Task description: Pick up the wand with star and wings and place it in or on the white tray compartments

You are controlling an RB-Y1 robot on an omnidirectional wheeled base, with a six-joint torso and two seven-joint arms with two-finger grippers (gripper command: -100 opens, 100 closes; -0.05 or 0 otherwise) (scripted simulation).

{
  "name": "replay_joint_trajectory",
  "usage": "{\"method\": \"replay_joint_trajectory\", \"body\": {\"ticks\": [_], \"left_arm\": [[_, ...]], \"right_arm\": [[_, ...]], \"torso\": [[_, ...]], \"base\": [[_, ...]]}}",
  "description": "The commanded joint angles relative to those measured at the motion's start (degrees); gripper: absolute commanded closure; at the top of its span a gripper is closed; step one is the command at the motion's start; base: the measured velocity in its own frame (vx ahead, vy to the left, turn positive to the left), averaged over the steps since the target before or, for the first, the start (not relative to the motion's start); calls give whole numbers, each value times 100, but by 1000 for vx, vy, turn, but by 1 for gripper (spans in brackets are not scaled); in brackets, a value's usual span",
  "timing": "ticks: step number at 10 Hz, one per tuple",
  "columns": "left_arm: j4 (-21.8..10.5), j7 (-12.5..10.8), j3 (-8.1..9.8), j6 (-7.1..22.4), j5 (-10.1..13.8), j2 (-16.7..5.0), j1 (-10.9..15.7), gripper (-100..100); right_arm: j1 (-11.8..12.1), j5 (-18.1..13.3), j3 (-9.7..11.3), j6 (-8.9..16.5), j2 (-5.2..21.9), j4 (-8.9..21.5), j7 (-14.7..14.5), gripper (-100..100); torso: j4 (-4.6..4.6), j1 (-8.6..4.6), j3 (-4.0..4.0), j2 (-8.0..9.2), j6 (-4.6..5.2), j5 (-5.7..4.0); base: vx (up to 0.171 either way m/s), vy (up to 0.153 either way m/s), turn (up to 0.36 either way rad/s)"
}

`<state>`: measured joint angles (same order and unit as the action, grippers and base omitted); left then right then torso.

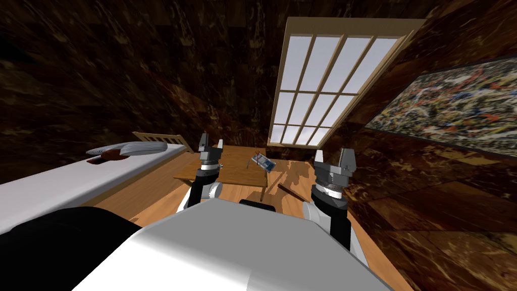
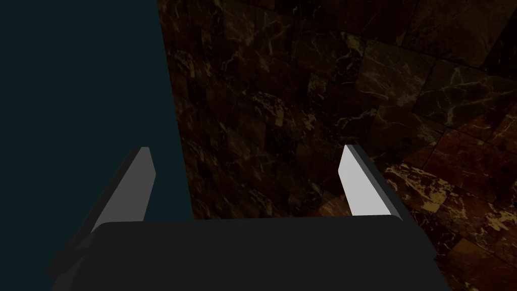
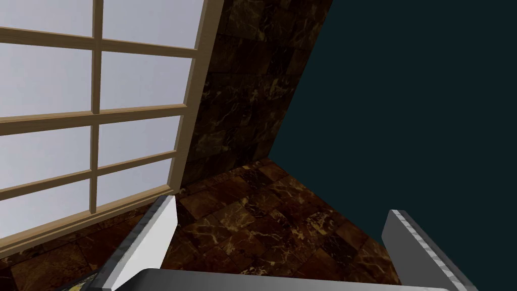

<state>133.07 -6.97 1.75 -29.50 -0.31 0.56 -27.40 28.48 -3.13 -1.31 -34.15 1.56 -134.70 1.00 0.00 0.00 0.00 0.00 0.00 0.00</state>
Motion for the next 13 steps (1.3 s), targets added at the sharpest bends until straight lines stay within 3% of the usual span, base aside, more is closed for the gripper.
{"method": "replay_joint_trajectory", "body": {"ticks": [1,4,8,13], "left_arm": [[-55,-56,31,-24,31,-188,20,-100],[-273,-279,145,-119,152,-574,103,-100],[-776,-783,387,-335,432,-938,302,-100],[-1636,-1629,740,-710,932,-1138,649,-100]], "right_arm": [[0,0,0,0,0,0,0,0],[0,0,1,0,-1,0,0,0],[0,0,1,0,-2,0,0,0],[0,0,3,0,-3,-1,0,0]], "torso": [[0,0,0,0,0,0],[1,-37,2,3,0,-8],[0,-69,-1,-1,0,-16],[-6,-117,-15,-27,3,-27]], "base": [[0,-31,25],[0,-113,51],[-1,-185,75],[31,-288,107]]}}
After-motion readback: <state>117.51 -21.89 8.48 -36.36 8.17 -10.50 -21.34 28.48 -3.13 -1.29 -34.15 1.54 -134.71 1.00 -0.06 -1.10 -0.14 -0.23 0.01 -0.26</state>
